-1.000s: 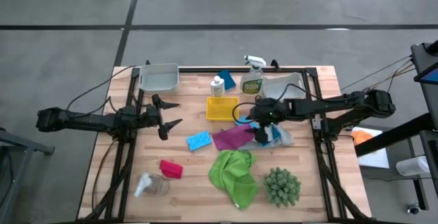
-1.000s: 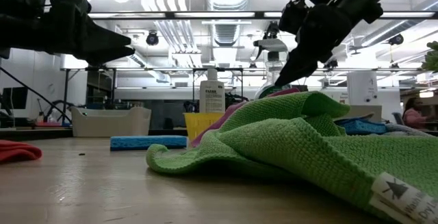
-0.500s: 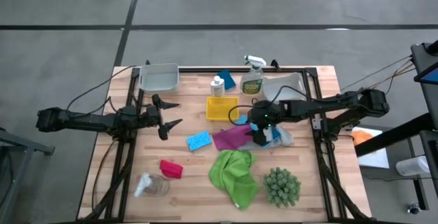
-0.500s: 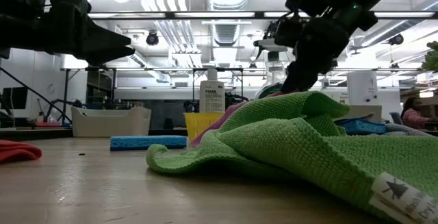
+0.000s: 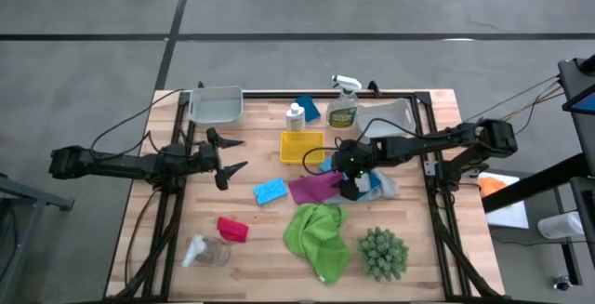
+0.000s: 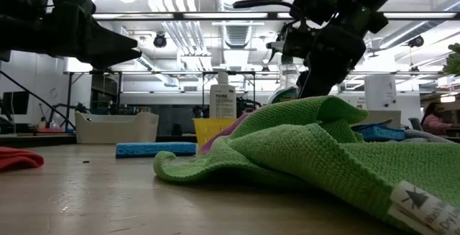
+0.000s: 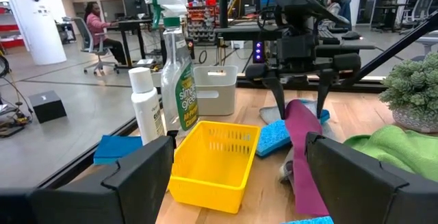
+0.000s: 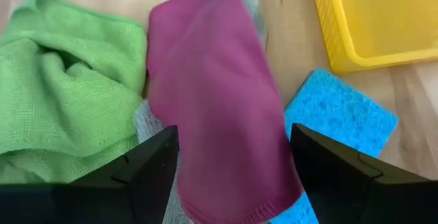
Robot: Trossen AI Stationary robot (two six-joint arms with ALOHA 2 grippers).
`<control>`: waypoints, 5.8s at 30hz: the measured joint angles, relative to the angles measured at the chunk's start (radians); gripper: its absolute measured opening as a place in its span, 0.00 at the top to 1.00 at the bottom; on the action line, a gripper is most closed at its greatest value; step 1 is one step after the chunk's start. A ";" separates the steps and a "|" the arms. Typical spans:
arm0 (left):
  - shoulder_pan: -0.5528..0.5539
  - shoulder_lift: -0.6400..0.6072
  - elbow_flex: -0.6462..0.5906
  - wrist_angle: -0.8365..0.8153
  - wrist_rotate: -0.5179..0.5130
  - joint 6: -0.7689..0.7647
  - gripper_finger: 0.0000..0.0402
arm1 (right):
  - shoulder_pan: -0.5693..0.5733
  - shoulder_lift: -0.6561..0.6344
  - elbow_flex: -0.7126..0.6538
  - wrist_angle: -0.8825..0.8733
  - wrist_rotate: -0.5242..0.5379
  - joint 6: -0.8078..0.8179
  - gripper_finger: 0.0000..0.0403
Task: Pick & Place Kitchen Items
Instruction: Put the purple microfiber towel into the right gray bin
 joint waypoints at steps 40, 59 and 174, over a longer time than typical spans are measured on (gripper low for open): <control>0.000 0.000 0.000 -0.003 0.000 -0.002 0.18 | 0.015 -0.051 0.078 -0.064 -0.037 -0.051 0.96; 0.000 0.000 0.000 0.019 0.000 0.001 0.18 | 0.039 -0.153 -0.082 0.597 -0.082 -0.242 0.96; 0.000 0.000 -0.003 0.095 0.036 -0.004 0.18 | -0.388 -0.460 0.012 -0.618 0.711 0.086 0.96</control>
